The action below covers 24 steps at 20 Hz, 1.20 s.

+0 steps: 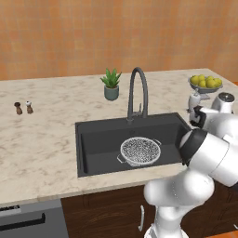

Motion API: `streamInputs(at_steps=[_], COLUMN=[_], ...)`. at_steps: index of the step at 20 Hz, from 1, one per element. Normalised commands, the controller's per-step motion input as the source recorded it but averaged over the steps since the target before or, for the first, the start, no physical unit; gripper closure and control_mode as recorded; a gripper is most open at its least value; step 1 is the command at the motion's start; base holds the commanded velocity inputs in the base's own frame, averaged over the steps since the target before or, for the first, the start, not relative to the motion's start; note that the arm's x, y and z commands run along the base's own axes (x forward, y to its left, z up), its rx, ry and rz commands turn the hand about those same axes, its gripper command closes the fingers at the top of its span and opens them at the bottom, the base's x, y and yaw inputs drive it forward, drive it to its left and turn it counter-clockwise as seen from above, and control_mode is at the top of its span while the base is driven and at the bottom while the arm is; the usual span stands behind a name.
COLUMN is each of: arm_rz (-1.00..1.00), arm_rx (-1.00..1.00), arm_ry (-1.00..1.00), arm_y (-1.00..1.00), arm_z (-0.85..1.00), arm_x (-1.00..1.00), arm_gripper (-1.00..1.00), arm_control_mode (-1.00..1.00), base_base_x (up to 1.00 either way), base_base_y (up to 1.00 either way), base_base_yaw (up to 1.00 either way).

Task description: Put the colander in the sink, put the mango in the colander, and turn on the sink faucet and pour water over the colander.

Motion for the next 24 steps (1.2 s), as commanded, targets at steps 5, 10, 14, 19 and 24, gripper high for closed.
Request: streamInputs(at_steps=[5,10,14,19,24], arm_rz=[-0.13,-0.02,0.17,0.42,0.17], arm_rx=[0.0,0.0,0.02,0.1,0.08], arm_ry=[0.06,0.07,-0.02,0.0,0.03], arm_y=[-1.0,-1.0,-0.69,-0.64,-0.24], arm_z=[0.06,0.04,-0.03,-0.35,-0.08], arm_x=[0.0,-0.15,-0.14,0.04,0.1], arm_gripper=[-1.0,-1.0,-1.0,-1.0,-1.0], arm_control_mode=[-1.0,-1.0,-1.0,-1.0,-1.0], base_base_x=[0.0,0.0,0.0,0.0,0.0], base_base_y=[0.0,0.0,0.0,0.0,0.0], base_base_yaw=[0.0,0.0,0.0,0.0,0.0])
